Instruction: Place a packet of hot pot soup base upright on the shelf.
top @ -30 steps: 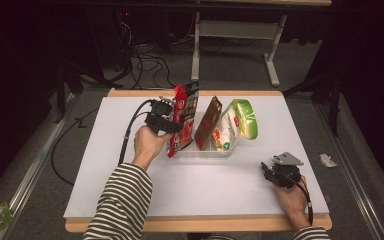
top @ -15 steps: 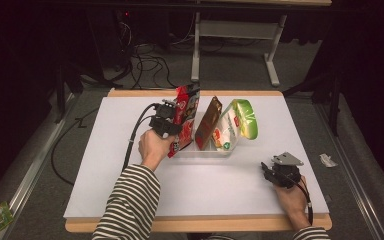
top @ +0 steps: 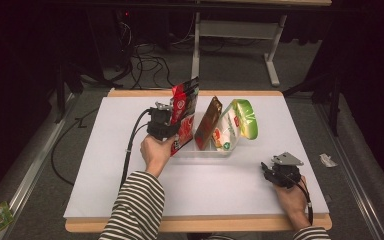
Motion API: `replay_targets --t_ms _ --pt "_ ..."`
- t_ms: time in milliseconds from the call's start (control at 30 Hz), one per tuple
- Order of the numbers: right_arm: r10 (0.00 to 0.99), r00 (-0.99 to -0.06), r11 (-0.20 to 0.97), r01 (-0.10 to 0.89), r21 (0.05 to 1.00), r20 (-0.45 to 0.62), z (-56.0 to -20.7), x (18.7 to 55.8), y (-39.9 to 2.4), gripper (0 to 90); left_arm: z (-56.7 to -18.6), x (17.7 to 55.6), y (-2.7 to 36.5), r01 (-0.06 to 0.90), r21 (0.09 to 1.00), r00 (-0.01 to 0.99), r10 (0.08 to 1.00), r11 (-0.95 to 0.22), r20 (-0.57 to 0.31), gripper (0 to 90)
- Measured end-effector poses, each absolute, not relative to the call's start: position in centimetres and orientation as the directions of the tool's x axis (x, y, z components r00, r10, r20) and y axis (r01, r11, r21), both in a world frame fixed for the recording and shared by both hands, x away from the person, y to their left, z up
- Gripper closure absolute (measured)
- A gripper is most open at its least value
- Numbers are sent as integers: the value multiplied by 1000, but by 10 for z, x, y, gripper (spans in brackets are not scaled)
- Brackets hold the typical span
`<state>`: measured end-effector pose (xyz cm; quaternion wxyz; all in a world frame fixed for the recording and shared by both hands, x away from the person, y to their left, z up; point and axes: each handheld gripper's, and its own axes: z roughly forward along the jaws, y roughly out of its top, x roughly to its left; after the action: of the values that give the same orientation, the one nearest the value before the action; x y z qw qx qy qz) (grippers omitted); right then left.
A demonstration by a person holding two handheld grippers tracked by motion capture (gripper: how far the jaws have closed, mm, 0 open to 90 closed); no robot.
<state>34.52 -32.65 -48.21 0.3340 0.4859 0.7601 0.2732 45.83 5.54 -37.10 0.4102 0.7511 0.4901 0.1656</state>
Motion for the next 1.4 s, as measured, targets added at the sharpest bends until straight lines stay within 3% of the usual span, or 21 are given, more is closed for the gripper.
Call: replay_targets --t_ms 433,600,867,1200,1400 --pt "917 -307 389 554 736 -253 -482 345 -326 466 -393 444 51 437 897 424 895 -66 -141 804" --pt "915 -312 394 551 736 -256 -482 344 -326 465 -410 446 47 466 881 417 898 -78 -141 782" --pt "914 -309 398 553 733 -263 -482 344 -325 465 -408 444 46 467 865 460 886 -185 -59 781" --pt "912 -309 402 549 733 -268 -482 344 -325 466 -426 448 46 497 854 417 906 -156 -77 808" --pt "913 -309 401 549 733 -267 -482 344 -325 465 -426 447 50 529 832 422 902 -167 -87 746"
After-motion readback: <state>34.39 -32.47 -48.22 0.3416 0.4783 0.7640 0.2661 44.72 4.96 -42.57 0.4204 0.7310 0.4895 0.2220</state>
